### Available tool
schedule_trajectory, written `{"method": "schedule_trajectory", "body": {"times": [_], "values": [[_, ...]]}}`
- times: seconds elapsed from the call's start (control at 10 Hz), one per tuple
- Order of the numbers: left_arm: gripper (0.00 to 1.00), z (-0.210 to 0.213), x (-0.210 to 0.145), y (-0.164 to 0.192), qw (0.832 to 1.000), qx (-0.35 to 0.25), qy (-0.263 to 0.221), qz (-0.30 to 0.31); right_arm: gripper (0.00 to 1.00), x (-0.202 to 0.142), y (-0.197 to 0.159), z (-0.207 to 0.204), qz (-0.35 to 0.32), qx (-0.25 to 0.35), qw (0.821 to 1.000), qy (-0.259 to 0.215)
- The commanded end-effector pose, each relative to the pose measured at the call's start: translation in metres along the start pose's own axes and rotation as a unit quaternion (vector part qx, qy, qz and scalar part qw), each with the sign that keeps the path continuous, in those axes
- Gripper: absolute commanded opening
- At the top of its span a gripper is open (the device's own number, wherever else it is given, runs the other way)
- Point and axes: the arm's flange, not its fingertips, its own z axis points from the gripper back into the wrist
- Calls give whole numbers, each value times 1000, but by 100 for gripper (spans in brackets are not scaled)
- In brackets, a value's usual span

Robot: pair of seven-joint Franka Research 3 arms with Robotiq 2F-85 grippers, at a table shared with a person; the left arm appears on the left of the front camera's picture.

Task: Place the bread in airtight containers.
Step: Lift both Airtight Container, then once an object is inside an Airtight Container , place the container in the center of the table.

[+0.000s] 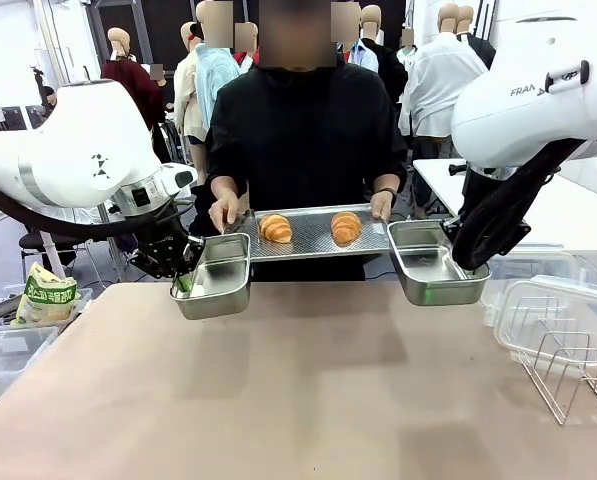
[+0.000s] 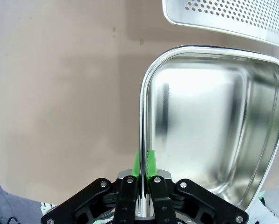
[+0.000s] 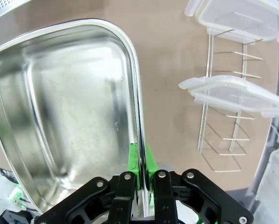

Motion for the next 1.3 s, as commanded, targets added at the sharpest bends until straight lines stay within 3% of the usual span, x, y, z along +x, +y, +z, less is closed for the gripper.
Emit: {"method": "schedule_trajectory", "body": {"times": [0.0,1.2], "values": [[0,3,1,-1,1000,3,-8,-4,0,-3,-1,1,-5,-3,1000,-2],[0,3,1,-1,1000,3,-8,-4,0,-3,-1,1,-5,-3,1000,-2]]}}
